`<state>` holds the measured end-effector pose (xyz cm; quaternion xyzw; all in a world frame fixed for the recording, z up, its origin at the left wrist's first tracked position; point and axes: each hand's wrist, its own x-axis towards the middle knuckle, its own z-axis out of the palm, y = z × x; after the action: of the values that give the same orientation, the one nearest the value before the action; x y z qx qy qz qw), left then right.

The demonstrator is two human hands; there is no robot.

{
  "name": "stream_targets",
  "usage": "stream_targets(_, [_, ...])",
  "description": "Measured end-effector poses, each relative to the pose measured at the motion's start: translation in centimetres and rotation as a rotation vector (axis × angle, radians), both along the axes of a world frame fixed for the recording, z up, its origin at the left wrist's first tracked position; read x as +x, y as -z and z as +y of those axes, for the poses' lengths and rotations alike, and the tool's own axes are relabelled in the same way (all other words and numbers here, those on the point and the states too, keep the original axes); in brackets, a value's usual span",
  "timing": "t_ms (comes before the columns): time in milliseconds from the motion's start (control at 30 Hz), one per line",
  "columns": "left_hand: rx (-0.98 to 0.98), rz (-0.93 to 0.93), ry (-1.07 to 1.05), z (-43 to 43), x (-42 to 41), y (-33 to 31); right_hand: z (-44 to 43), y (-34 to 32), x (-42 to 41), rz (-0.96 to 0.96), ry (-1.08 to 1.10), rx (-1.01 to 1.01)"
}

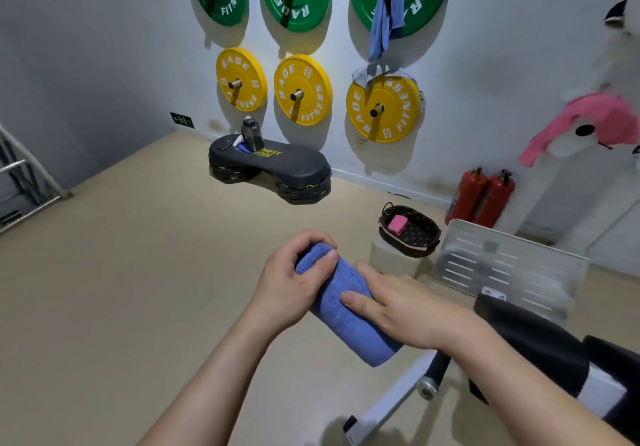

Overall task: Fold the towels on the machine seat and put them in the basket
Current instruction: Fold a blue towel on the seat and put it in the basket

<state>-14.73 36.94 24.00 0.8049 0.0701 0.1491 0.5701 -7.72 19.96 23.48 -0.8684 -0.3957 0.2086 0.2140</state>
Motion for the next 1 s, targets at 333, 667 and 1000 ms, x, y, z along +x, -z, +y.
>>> stream_targets(333, [-0.138, 0.184, 0.046, 11.1, 14.3, -0.2, 11.0, 4.0, 9.3, 0.434, 0.358, 0.587])
stream_targets(667, [-0.372, 0.409, 0.228, 9.7, 26.2, 3.9, 13.8, 4.8, 23.7, 0.629, 1.09, 0.894])
stream_targets(1000, [-0.007, 0.541, 0.704, 11.1, 43.4, 10.8, 10.9, 10.8, 36.0, 0.768, 1.431, 0.874])
